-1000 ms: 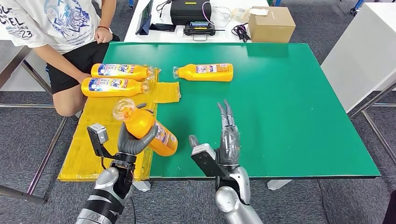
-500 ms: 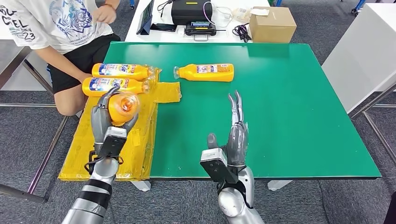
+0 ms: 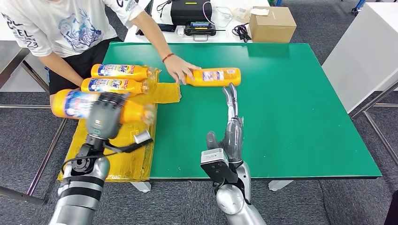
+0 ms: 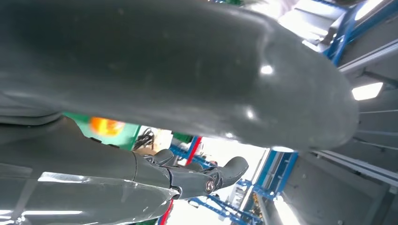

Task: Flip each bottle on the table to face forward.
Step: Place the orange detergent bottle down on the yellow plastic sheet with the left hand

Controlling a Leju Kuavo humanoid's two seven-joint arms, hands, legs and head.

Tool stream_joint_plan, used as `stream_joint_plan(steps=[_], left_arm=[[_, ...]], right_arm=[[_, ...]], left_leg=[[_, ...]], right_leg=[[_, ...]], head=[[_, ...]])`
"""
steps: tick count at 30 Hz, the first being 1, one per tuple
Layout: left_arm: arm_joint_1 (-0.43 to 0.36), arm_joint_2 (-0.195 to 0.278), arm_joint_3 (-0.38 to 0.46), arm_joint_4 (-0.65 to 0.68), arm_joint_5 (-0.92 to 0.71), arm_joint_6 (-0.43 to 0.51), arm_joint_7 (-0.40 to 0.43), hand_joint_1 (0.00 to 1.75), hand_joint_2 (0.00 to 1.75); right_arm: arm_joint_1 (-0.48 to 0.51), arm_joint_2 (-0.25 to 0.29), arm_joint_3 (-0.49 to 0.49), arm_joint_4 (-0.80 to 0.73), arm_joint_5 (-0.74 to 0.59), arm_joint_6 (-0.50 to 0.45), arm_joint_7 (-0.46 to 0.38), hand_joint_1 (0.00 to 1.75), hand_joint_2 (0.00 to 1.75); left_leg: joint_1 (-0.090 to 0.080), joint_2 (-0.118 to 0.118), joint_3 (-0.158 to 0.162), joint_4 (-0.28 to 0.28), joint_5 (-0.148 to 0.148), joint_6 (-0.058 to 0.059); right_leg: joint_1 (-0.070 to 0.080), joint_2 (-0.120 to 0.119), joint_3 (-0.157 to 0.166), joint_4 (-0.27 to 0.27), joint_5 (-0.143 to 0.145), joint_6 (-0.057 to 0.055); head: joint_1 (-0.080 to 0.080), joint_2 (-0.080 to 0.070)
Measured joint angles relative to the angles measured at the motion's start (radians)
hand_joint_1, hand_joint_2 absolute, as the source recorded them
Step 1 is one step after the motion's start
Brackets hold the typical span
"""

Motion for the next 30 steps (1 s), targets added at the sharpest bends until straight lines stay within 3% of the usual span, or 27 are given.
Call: stream_joint_plan(steps=[4,7,10,15,18,22,30], left_arm=[[-0.022,0.078,-0.109,0.064,-0.001,0.001,0.164,1.75,1.75],[-0.038,0.139,-0.247,0.129,-0.010,0.001,0.283,1.75,1.75],[-0.047,0.180,-0.346,0.176,-0.011,0.001,0.321,1.75,1.75],[-0.054,0.216,-0.412,0.219,-0.008,0.001,0.315,1.75,1.75],[-0.063,0.222,-0.415,0.260,0.018,0.001,0.265,1.75,1.75],[-0.088,0.211,-0.363,0.374,0.072,0.001,0.150,1.75,1.75],[-0.154,0.185,-0.278,0.598,0.088,-0.018,0.086,1.75,1.75]], right_arm=[[-0.008,0.000,0.015,0.000,-0.016,0.000,-0.003,0.00,0.00],[-0.014,0.000,0.024,0.000,-0.033,0.009,-0.003,0.00,0.00],[-0.016,0.000,0.030,0.000,-0.040,0.018,0.000,0.00,0.00],[-0.018,0.000,0.035,0.000,-0.046,0.020,0.000,0.00,0.00],[-0.019,0.000,0.038,0.001,-0.058,0.021,-0.002,0.00,0.00],[-0.019,0.000,0.041,0.002,-0.051,0.038,0.007,0.00,0.00],[-0.020,0.000,0.047,0.004,-0.046,0.070,0.025,0.00,0.00]], left_leg=[[0.002,-0.003,0.000,0.000,0.001,-0.001],[0.001,-0.002,-0.001,0.000,0.000,-0.001],[0.001,-0.002,-0.001,0.000,0.000,-0.001],[0.001,-0.002,-0.001,0.000,0.000,-0.001],[0.001,-0.002,-0.001,0.000,0.000,-0.001],[0.001,-0.002,-0.001,0.000,0.000,-0.001],[0.001,-0.003,-0.001,0.000,0.000,-0.001]], right_leg=[[0.001,0.000,0.000,0.000,0.000,0.000],[0.000,0.000,0.000,0.000,0.000,0.000],[0.000,0.000,0.000,0.000,0.000,0.000],[0.000,0.000,0.000,0.000,0.000,0.000],[0.000,0.000,0.000,0.000,0.000,0.000],[0.000,0.000,0.000,0.000,0.000,0.000],[0.000,-0.001,0.001,0.000,0.000,0.000]], head=[[0.000,0.000],[0.000,0.000],[0.000,0.000],[0.000,0.000],[0.000,0.000],[0.000,0.000],[0.000,0.000]])
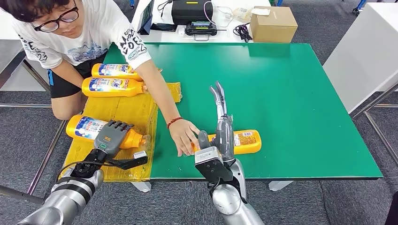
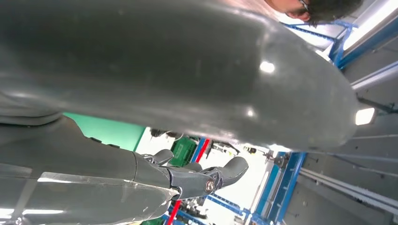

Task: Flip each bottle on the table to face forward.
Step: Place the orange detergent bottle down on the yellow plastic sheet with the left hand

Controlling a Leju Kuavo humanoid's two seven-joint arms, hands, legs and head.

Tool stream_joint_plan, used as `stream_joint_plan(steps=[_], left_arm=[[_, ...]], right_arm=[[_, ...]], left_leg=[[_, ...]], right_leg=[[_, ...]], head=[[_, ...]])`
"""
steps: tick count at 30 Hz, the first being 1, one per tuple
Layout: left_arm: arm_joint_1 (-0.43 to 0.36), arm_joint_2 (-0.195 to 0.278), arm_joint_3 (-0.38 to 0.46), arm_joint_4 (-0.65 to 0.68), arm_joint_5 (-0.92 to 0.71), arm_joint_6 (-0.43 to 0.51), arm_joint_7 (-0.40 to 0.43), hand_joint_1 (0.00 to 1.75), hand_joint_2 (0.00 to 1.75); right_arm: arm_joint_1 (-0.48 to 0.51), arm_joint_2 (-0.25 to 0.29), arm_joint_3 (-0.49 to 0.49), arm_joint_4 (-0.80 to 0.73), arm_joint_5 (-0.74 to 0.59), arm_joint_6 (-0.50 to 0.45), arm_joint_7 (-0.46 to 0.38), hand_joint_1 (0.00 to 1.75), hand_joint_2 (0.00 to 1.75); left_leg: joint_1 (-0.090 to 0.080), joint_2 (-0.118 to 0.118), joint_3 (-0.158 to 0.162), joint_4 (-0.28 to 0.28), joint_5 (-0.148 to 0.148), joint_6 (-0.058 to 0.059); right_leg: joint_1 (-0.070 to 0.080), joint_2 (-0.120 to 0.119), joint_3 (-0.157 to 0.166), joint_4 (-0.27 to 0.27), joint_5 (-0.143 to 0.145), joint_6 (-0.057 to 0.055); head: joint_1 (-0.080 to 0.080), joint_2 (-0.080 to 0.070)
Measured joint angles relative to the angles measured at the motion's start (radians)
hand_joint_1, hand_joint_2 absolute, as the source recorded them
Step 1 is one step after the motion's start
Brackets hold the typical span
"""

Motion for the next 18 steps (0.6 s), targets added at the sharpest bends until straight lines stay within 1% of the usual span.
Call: stream_joint_plan(steps=[3,8,12,13,16,17,18], left_arm=[[-0.023,-0.011,0.028,0.047,0.037,-0.047,-0.023,1.75,1.75],[-0.056,-0.027,0.085,0.087,0.116,-0.159,-0.068,1.75,1.75],[-0.068,-0.035,0.114,0.104,0.139,-0.186,-0.083,1.74,1.75],[-0.071,-0.037,0.121,0.107,0.146,-0.196,-0.087,1.62,1.75],[-0.077,-0.039,0.137,0.113,0.163,-0.232,-0.094,0.37,1.75],[-0.080,-0.040,0.140,0.115,0.168,-0.246,-0.094,0.05,1.75],[-0.083,-0.040,0.144,0.117,0.176,-0.261,-0.096,0.01,1.75]], right_arm=[[0.000,0.000,0.001,0.001,0.005,0.010,0.004,0.00,0.00],[0.000,0.000,0.001,0.003,0.012,0.026,0.014,0.00,0.00],[0.000,0.000,0.001,0.003,0.013,0.028,0.015,0.00,0.00],[0.000,0.000,0.001,0.004,0.013,0.030,0.015,0.00,0.00],[0.000,0.000,0.000,0.004,0.013,0.039,0.016,0.00,0.00],[0.000,0.000,0.000,0.005,0.012,0.041,0.016,0.00,0.00],[0.001,0.000,0.000,0.005,0.011,0.044,0.017,0.00,0.00]], left_leg=[[0.000,-0.001,0.000,0.000,0.000,0.000],[0.000,-0.001,0.002,0.000,0.000,0.000],[0.000,-0.001,0.004,0.000,0.001,-0.001],[0.000,-0.001,0.004,0.000,0.001,-0.001],[0.000,-0.001,0.005,0.000,0.001,-0.001],[0.000,-0.001,0.006,0.000,0.001,-0.001],[0.000,-0.001,0.006,0.000,0.001,-0.001]], right_leg=[[0.000,-0.001,0.001,0.000,0.000,0.000],[0.000,-0.001,0.003,0.000,0.000,0.000],[0.000,-0.001,0.004,0.000,0.000,0.000],[0.000,-0.001,0.005,0.000,0.000,0.000],[0.000,-0.001,0.006,0.000,0.000,0.000],[0.000,-0.001,0.006,0.000,0.000,0.000],[0.000,-0.001,0.006,0.000,0.000,0.000]], head=[[0.000,0.000],[0.000,0.000],[0.000,0.000],[0.000,0.000],[0.000,0.000],[0.000,0.000],[0.000,0.000]])
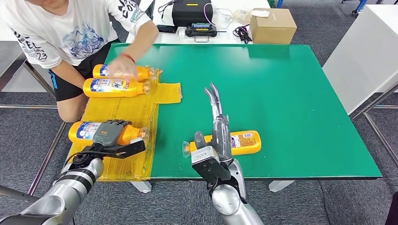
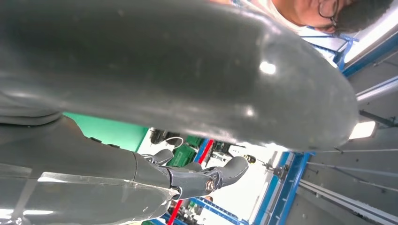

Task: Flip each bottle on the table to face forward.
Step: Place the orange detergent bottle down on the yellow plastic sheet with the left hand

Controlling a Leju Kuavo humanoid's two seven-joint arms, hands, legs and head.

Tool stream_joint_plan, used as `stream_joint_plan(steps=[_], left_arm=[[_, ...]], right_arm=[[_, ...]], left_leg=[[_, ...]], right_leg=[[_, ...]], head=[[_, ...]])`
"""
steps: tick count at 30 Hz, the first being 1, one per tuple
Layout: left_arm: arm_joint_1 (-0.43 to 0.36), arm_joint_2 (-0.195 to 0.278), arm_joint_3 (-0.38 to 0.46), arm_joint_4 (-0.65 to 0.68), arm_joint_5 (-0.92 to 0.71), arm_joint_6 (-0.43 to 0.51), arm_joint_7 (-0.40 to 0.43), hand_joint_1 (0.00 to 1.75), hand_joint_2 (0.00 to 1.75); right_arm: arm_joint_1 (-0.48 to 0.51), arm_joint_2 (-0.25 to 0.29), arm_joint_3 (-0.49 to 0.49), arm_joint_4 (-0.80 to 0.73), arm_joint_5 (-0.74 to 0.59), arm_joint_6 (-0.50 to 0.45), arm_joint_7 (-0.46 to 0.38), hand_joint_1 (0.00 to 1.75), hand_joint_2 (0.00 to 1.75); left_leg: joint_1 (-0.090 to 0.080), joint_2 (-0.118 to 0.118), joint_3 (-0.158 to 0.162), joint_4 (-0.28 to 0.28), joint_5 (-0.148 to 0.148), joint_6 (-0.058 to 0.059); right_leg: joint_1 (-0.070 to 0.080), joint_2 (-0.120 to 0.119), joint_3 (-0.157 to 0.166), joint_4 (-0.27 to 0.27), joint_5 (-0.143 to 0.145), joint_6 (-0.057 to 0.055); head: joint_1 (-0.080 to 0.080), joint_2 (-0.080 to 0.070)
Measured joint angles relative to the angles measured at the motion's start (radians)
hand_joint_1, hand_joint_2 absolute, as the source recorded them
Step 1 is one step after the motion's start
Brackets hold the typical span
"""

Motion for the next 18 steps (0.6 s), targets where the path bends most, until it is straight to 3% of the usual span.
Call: stream_joint_plan(steps=[9,14,18], left_arm=[[-0.016,-0.012,0.068,0.002,0.137,-0.172,-0.067,0.00,1.75],[-0.015,-0.016,0.089,0.003,0.148,-0.190,-0.073,0.00,1.75],[-0.015,-0.019,0.113,0.003,0.219,-0.259,-0.101,0.00,0.00]], right_arm=[[0.001,0.000,-0.001,0.016,-0.011,0.021,0.001,0.00,0.00],[0.000,0.000,-0.002,0.024,-0.013,0.022,0.001,0.00,0.00],[0.000,0.001,-0.003,0.031,-0.013,0.022,0.001,0.00,0.00]], left_leg=[[0.000,0.000,0.003,0.000,0.000,0.000],[0.000,0.000,0.003,0.000,0.000,0.000],[-0.001,-0.001,0.005,0.000,0.000,0.000]], right_leg=[[0.000,0.000,0.003,0.000,0.000,0.000],[0.000,0.000,0.004,0.000,0.000,0.000],[0.000,-0.001,0.005,0.000,0.000,0.000]], head=[[0.000,0.000],[0.000,0.000],[0.000,0.000]])
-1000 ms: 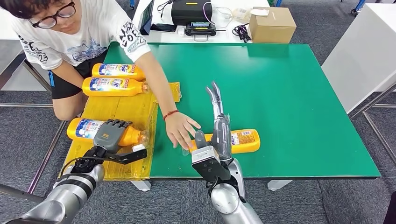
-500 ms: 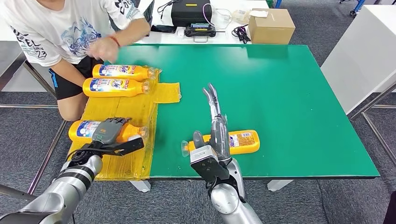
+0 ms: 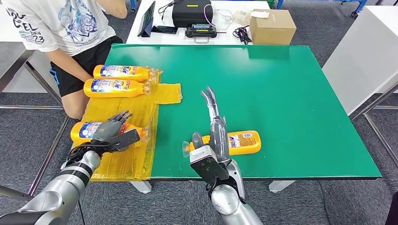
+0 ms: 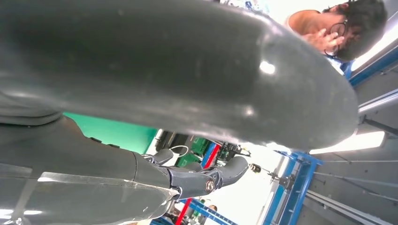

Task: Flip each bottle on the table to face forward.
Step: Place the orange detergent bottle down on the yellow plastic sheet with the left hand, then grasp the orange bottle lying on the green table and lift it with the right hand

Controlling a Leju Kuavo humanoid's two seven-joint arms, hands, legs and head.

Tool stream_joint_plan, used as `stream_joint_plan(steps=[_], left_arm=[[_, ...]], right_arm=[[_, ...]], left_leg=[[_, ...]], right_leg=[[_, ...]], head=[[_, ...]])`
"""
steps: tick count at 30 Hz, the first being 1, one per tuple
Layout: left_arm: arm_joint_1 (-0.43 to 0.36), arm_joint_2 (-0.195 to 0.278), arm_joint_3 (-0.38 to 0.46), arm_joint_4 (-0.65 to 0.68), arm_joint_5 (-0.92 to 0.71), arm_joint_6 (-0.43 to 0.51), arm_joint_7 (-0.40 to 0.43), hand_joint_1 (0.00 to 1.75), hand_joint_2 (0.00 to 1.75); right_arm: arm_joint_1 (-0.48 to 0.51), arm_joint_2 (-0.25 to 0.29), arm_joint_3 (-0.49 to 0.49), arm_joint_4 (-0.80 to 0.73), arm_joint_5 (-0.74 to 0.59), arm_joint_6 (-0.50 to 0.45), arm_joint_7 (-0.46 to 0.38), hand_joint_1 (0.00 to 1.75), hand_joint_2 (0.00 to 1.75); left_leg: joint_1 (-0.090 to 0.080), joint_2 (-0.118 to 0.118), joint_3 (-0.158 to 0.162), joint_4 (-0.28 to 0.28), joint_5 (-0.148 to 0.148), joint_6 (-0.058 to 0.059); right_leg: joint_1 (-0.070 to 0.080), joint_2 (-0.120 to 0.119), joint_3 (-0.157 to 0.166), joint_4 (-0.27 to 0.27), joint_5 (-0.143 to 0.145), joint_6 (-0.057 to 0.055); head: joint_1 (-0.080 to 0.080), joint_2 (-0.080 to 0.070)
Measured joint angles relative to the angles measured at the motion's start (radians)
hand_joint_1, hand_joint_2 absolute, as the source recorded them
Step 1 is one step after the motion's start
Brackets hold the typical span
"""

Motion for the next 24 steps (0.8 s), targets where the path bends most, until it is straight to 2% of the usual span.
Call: stream_joint_plan(steps=[6,8,15,21,24], left_arm=[[-0.001,-0.016,0.105,-0.001,0.250,-0.262,-0.088,0.00,0.00],[0.006,-0.022,0.137,-0.003,0.315,-0.323,-0.122,0.00,0.00],[0.042,-0.053,0.200,-0.038,0.485,-0.331,-0.198,0.00,0.00],[0.075,-0.073,0.222,-0.089,0.625,-0.341,-0.206,0.00,0.00],[0.083,-0.078,0.225,-0.104,0.642,-0.295,-0.213,0.00,0.00]], right_arm=[[-0.009,0.001,-0.006,0.033,-0.006,0.006,0.000,0.00,0.00],[-0.016,0.001,-0.007,0.054,-0.007,0.008,0.005,0.00,0.00],[-0.053,-0.003,-0.031,0.157,0.062,0.021,0.094,0.00,0.00],[-0.064,-0.004,-0.070,0.238,0.104,0.014,0.105,0.00,0.00],[-0.067,-0.004,-0.079,0.259,0.126,0.016,0.122,0.00,0.00]], left_leg=[[0.000,-0.006,0.006,0.000,-0.001,0.000],[0.000,-0.006,0.007,0.000,-0.001,-0.001],[0.000,-0.006,0.007,0.000,0.001,-0.001],[0.000,-0.005,0.003,0.000,0.001,-0.001],[0.000,-0.005,0.000,0.000,0.001,-0.001]], right_leg=[[0.000,-0.004,0.008,0.000,-0.003,0.001],[0.000,-0.004,0.009,0.000,-0.003,0.001],[0.000,-0.004,0.007,0.000,-0.001,0.000],[0.000,-0.004,0.003,0.000,0.000,0.000],[0.000,-0.004,0.001,0.000,0.000,0.000]], head=[[0.000,0.000],[0.000,0.000],[0.000,0.000],[0.000,0.000],[0.000,0.000]])
